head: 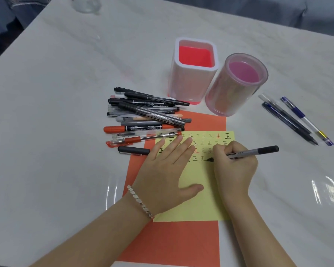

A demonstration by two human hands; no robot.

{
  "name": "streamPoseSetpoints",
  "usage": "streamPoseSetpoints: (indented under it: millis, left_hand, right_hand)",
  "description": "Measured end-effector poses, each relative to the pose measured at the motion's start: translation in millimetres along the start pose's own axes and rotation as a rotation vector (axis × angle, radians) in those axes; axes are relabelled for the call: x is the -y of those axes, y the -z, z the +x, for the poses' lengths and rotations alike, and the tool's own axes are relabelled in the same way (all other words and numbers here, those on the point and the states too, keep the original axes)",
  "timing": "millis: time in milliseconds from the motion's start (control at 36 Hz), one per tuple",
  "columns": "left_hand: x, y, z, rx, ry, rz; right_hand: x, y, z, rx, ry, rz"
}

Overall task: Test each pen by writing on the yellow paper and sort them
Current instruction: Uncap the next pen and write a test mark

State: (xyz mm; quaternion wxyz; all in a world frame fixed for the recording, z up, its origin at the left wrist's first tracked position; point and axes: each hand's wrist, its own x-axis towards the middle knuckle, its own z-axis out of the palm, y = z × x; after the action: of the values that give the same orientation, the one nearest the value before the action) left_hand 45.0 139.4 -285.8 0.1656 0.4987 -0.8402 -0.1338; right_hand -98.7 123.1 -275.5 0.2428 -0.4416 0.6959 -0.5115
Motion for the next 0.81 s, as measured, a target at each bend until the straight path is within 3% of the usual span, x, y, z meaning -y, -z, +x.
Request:
streamPoseSetpoints:
  millis: [278,417,556,806]
  left_hand:
    - [2,2,-1,0.031,-0.007,-0.025]
    - [13,20,-6,-0.184,-0.035,0.008]
    - [38,40,-20,-0.285,0.146,0.163]
    - [45,53,-28,-0.159,0.202,0.207]
  right_hand:
    - [7,25,-1,-0.073,-0.12,0.125]
    - [6,46,-4,-0.011,-0.159,0.04]
    - [8,58,-9,0.06,-0.208,0.056]
    - [30,61,-19,0.246,-0.183,0.205]
